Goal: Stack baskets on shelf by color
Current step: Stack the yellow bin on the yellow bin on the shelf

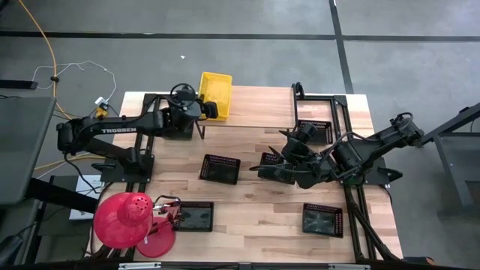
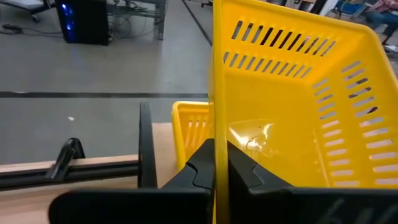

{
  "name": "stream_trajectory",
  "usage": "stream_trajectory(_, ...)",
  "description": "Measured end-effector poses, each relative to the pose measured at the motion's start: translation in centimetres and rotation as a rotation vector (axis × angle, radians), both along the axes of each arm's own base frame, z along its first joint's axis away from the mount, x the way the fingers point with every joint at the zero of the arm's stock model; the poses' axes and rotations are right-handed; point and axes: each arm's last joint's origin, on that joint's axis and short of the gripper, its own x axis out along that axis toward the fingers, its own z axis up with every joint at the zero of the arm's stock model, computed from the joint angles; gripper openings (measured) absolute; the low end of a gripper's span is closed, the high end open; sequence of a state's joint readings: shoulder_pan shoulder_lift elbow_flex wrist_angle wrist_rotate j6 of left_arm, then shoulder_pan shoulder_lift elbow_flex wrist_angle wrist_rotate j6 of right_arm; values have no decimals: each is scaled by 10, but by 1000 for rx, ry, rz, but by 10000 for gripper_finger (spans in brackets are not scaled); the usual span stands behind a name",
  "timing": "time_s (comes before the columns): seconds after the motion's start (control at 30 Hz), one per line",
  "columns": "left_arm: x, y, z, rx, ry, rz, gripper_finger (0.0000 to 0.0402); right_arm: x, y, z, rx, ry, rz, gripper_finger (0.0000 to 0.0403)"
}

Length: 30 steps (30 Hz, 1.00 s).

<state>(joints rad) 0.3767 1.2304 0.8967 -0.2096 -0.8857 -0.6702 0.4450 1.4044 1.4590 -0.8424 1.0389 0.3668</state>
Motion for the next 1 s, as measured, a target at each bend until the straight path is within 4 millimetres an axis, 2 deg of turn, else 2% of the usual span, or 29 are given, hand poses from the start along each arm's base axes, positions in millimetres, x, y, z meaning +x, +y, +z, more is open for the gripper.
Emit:
stream_trajectory(0.23, 3, -1, -1, -43, 10, -102, 0, 0, 0, 0, 0, -1, -1, 261)
stream_trajectory(0.5, 3, -1, -2, -41, 36, -121, 15, 0, 0, 0, 15, -13, -8, 261)
stream_trajectory(0.83, 2, -2, 3, -38, 57, -172, 82, 0, 0, 0, 26, -21, -13, 261)
stream_trajectory(1.0, 6, -1, 18, -10, 78, -240, 126, 0, 0, 0, 31, -26, -16, 261)
